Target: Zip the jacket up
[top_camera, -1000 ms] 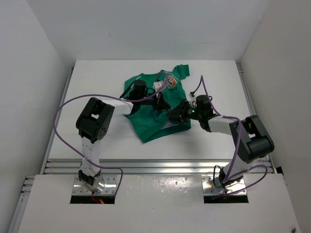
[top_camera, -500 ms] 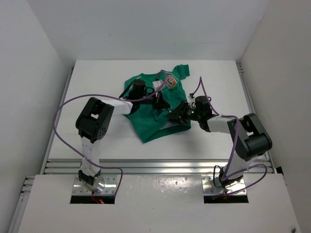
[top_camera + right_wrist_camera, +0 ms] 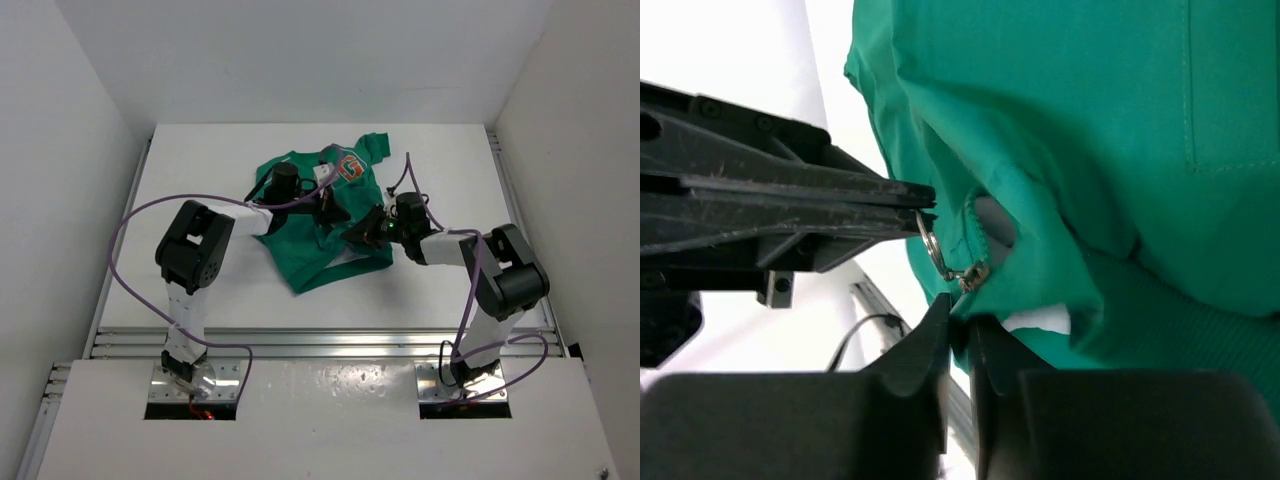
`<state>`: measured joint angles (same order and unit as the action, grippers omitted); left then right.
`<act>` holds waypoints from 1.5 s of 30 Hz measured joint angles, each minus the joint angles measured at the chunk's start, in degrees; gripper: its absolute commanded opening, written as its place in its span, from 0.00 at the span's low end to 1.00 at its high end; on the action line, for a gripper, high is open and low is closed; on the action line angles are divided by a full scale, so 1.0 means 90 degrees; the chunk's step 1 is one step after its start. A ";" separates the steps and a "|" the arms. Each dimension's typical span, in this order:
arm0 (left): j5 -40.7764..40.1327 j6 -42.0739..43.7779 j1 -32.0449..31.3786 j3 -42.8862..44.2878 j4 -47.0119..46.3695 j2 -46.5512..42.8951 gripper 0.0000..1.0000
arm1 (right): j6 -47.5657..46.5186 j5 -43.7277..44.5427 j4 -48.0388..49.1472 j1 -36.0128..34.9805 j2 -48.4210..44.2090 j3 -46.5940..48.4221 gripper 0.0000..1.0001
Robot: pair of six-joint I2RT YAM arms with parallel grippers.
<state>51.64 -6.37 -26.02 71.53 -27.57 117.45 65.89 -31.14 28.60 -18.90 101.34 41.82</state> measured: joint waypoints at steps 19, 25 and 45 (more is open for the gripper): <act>-0.1239 -0.0032 0.0027 0.0168 0.0899 0.0012 0.00 | -0.1576 0.0243 -0.0750 0.0391 -0.2246 -0.1472 0.00; -0.2708 -0.0012 0.0729 0.0204 0.0974 0.0066 0.00 | -0.1931 0.0056 -0.1144 0.0459 -0.2601 -0.1982 0.00; -0.0765 0.0087 0.0129 -0.0906 0.0444 -0.0899 0.00 | -0.0126 -0.0107 -0.0056 0.0449 -0.1712 -0.0838 0.56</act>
<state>44.75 -5.58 -24.86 63.37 -23.57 109.36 64.75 -32.10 28.10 -14.85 85.93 34.28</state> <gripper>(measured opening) 0.007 0.635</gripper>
